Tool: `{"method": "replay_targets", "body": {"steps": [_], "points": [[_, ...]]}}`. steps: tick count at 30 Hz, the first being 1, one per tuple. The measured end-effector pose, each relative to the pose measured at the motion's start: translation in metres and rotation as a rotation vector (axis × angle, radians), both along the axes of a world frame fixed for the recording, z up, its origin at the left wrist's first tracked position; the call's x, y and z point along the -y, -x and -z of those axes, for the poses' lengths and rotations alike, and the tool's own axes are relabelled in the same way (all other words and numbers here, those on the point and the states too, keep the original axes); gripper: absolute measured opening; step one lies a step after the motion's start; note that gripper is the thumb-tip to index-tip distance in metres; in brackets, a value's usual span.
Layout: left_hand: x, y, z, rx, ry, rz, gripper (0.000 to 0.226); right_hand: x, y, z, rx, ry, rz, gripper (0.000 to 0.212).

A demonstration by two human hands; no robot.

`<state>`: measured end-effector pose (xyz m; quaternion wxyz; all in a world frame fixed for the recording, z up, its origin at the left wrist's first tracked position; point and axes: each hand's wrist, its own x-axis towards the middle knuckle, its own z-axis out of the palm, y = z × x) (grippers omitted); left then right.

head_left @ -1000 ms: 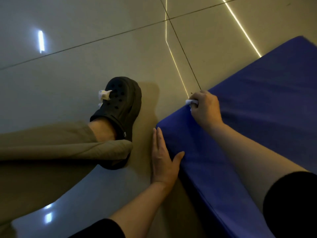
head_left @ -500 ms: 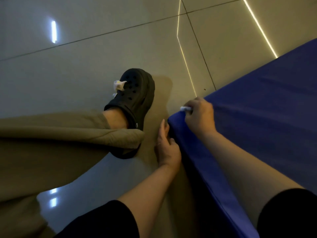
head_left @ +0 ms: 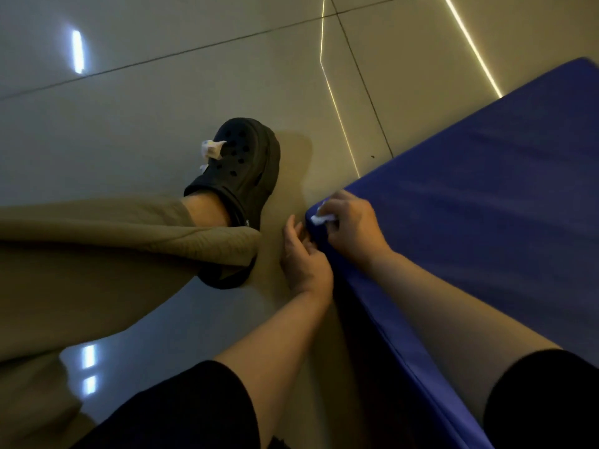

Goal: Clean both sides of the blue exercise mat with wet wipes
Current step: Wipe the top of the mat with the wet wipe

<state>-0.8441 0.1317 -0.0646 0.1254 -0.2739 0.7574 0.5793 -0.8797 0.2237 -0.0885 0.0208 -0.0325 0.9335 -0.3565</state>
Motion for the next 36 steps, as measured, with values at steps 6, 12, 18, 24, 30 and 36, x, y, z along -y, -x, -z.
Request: {"method": "replay_targets", "body": {"steps": [6,12,18,24,30,36], "points": [[-0.006,-0.005,-0.018,0.052,-0.109,-0.006,0.060,-0.009,-0.036,0.003,0.048,-0.051,-0.114,0.010],[-0.009,-0.012,-0.040,0.019,0.033,0.058,0.057,-0.037,-0.068,-0.028,0.338,-0.122,-0.096,0.004],[-0.025,-0.017,-0.069,0.028,-0.059,0.234,0.045,-0.072,-0.094,-0.076,0.356,0.740,0.623,0.009],[-0.074,-0.016,-0.130,0.030,-0.398,0.460,0.039,-0.076,-0.101,-0.148,0.090,1.486,0.700,0.010],[-0.126,0.007,-0.189,0.044,-0.530,0.524,0.024,-0.109,-0.110,-0.187,-0.226,1.619,0.757,0.018],[-0.181,0.023,-0.170,0.151,-0.526,0.636,0.008,-0.144,-0.101,-0.172,-0.319,1.714,0.956,0.016]]}}
